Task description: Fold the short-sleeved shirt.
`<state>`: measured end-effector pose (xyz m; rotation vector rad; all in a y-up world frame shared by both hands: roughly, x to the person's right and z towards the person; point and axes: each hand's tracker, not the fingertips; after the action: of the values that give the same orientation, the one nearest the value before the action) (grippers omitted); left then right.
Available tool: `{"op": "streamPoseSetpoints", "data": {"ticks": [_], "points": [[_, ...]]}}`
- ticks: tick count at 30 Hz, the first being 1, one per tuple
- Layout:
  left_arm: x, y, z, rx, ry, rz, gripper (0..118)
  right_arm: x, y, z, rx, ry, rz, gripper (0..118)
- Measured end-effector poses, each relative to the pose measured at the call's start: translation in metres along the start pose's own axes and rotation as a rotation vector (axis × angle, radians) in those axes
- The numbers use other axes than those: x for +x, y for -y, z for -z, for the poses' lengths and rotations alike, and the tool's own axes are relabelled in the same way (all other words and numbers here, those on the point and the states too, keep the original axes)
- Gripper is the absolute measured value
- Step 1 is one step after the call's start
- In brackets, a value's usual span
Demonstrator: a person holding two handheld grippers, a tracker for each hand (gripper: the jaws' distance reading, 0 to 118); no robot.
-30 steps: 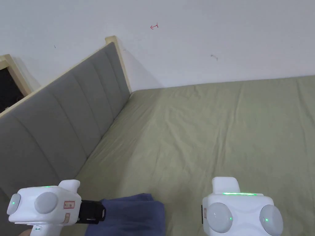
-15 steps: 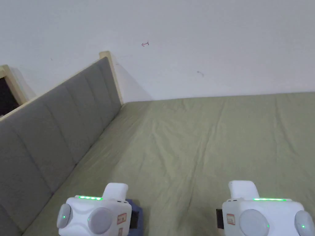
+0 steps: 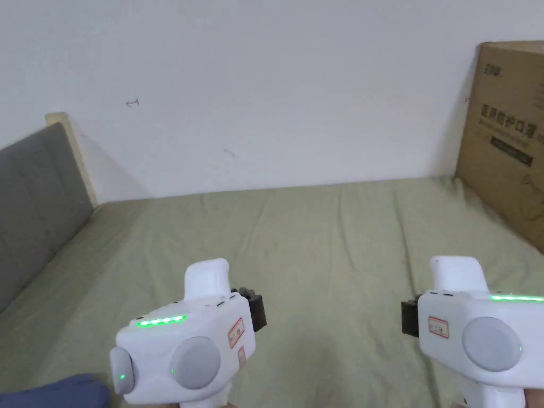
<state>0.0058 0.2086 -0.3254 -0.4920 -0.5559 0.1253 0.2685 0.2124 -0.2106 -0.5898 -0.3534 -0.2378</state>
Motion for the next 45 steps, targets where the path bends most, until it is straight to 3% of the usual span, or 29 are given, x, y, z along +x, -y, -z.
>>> {"op": "streamPoseSetpoints", "data": {"ticks": [5,10,12,13,14,16,17,20,21,29,45], "points": [[0.038,-0.03,-0.032,0.237,-0.058,0.083,2,0.02,-0.031,-0.043,0.233,-0.021,-0.002,4],[0.055,-0.047,-0.058,0.373,-0.137,0.139,3,0.016,-0.049,-0.08,0.435,-0.046,-0.035,4],[0.054,-0.05,-0.067,0.398,-0.131,0.122,13,0.014,-0.051,-0.089,0.478,-0.064,-0.03,8],[0.055,-0.051,-0.071,0.42,-0.151,0.132,22,0.013,-0.051,-0.092,0.485,-0.067,-0.03,17],[0.056,-0.052,-0.073,0.436,-0.171,0.153,46,0.012,-0.052,-0.093,0.493,-0.065,-0.026,37],[0.059,-0.054,-0.076,0.446,-0.194,0.184,97,0.01,-0.051,-0.096,0.509,-0.062,-0.026,66],[0.06,-0.054,-0.076,0.449,-0.195,0.196,111,0.01,-0.051,-0.096,0.513,-0.063,-0.025,80],[0.064,-0.054,-0.083,0.485,-0.214,0.249,112,0.009,-0.051,-0.094,0.516,-0.072,-0.03,112],[0.066,-0.055,-0.085,0.492,-0.23,0.266,112,0.009,-0.051,-0.095,0.517,-0.069,-0.031,116],[0.066,-0.058,-0.085,0.499,-0.238,0.269,112,0.01,-0.052,-0.095,0.538,-0.011,-0.029,117],[0.055,-0.059,-0.082,0.485,-0.256,0.232,112,0.003,-0.053,-0.085,0.509,-0.008,-0.038,117]]}}
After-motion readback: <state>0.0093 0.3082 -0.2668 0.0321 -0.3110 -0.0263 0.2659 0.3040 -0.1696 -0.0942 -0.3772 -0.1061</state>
